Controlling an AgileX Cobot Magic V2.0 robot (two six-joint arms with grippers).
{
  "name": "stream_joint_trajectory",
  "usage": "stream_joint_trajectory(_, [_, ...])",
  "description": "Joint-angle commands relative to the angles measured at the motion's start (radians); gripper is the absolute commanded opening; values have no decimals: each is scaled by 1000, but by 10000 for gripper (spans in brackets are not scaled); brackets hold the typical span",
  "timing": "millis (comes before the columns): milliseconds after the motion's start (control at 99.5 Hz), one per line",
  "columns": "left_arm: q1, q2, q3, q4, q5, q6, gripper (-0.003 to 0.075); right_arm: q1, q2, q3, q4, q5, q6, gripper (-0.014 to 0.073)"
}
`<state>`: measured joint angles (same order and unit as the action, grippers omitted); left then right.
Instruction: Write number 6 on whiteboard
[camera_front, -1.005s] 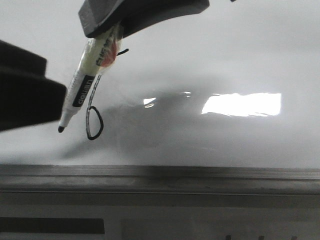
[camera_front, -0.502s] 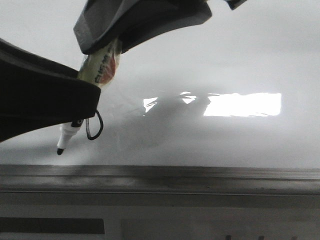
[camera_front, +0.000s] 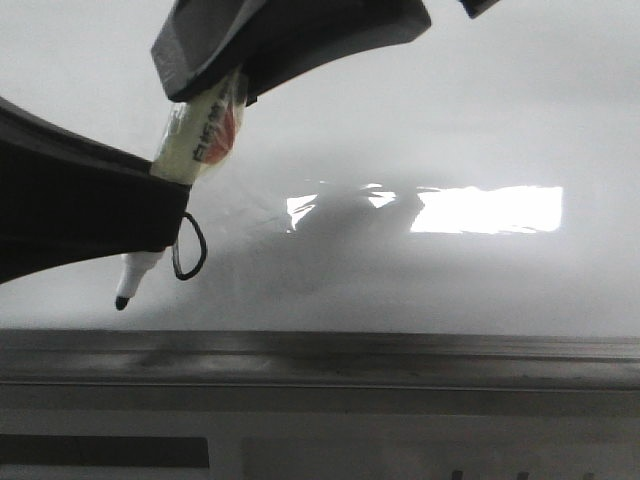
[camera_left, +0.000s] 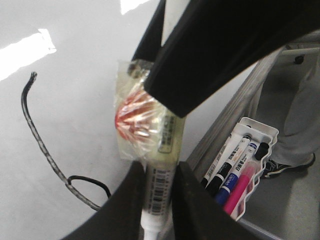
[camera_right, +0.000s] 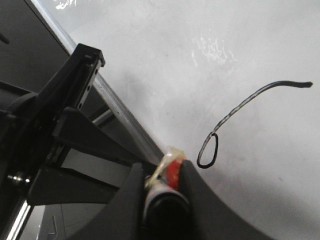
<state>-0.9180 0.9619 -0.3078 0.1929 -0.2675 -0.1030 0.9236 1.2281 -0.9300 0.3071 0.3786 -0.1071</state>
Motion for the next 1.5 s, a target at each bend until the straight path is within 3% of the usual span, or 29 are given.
stream_joint_trajectory(0, [0, -4, -27, -33, -30, -20, -20, 4, -35, -37, 30, -64, -9, -64])
stream_joint_trajectory(110, [0, -4, -27, -33, -30, -20, -20, 4, -35, -37, 30, -70, -9, -10])
stream_joint_trajectory(281, [0, -4, -27, -33, -30, -20, -20, 2, -35, -37, 30, -122, -9, 382])
stream_joint_trajectory(352, [0, -6, -27, -52, -28, -20, -20, 0, -35, -37, 30, -158, -9, 460])
stream_joint_trajectory(784, [97, -46, -31, -627, 36, -20, -20, 0, -41, -37, 30, -234, -9, 416])
stream_joint_trajectory(934, [110, -42, -31, -661, 113, -20, -20, 0, -41, -37, 30, -234, -9, 416])
stream_joint_trajectory(1306, [110, -42, -31, -661, 101, -20, -13, 0, -41, -37, 30, -234, -9, 416])
stream_joint_trajectory(1386, [110, -42, -31, -661, 100, -20, 65, 0, -41, -37, 30, -234, -9, 416])
stream_joint_trajectory(1487, [110, -42, -31, -661, 85, -20, 267, 0, -41, -37, 30, -234, -9, 416])
